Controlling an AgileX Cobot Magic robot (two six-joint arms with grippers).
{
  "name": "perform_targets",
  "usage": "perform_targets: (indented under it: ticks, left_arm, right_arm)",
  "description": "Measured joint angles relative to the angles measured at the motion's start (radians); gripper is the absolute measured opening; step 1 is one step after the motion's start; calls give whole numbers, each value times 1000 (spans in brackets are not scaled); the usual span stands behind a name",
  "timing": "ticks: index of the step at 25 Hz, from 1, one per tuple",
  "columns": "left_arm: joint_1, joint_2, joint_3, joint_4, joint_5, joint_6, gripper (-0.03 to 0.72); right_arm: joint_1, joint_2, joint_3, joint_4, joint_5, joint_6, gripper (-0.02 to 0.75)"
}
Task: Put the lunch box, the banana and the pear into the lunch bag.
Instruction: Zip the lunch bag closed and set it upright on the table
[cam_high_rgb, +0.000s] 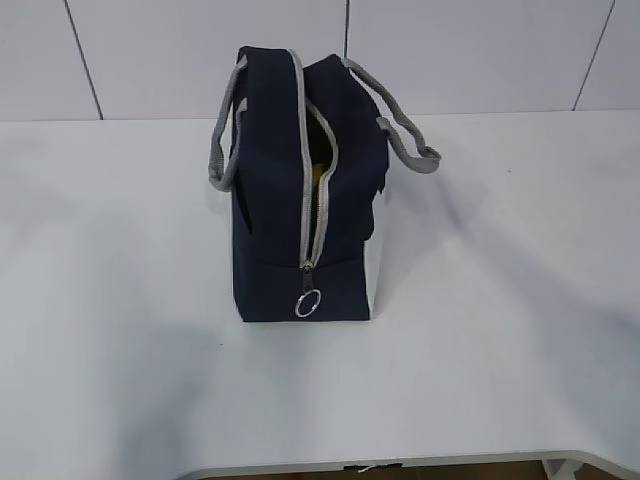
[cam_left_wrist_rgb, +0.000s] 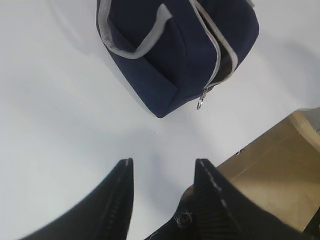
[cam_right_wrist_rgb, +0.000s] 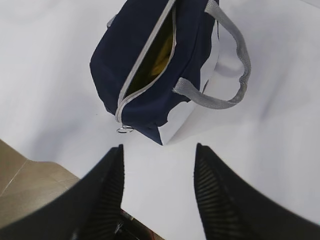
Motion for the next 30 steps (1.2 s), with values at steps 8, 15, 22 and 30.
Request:
perform_targets:
  ticks: [8,15,22,30]
  left_arm:
    - [0,-60,25,0,2,0,288]
    - [-1,-97,86,0,2,0,275]
    - [-1,-132,88,0,3,0,239]
    - [-1,-132,88,0,3,0,237]
  right_arm:
    - [0,10,9,-11,0,0,387]
    - [0,-112,199,-15,-117,-14,387]
    - [0,-320,508,-15,-367,-97,387]
    - [0,-500,861,-15,-738,-186,387]
